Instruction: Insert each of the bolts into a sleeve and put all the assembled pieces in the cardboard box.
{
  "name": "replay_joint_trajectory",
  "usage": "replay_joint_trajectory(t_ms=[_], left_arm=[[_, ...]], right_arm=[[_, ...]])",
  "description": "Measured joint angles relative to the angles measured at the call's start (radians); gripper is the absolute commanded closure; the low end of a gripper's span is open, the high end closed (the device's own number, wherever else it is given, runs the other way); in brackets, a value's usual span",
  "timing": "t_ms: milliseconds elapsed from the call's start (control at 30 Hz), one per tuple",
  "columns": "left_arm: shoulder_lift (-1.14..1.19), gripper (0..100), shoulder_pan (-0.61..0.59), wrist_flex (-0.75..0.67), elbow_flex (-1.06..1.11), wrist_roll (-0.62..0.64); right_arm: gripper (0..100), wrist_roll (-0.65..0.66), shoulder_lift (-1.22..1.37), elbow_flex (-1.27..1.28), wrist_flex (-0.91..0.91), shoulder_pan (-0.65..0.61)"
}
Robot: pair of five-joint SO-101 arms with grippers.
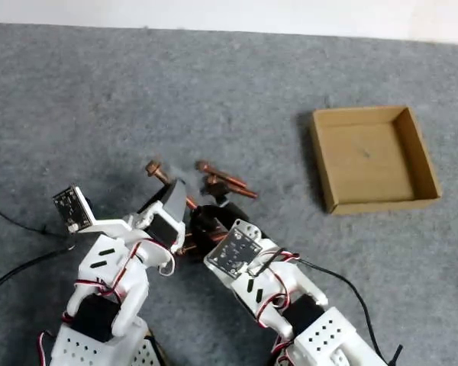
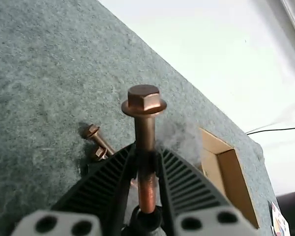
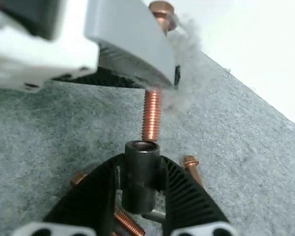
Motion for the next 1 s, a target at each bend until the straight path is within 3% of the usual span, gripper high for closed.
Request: replay_joint_trajectory(t_ms=[167, 400, 1000], left_arm=[[0.000, 100, 0.003, 0.003, -0.009, 0.002], [0.000, 100, 0.028, 0.129, -0.087, 0.003], [-0.002, 100, 0.034, 0.135, -0.091, 0.002]], right_arm=[[99.4, 0.000, 0.000, 0.000, 0.000, 0.000], [99.4, 0.000, 0.000, 0.000, 0.000, 0.000], [99.4, 0.000, 0.000, 0.000, 0.000, 0.015]])
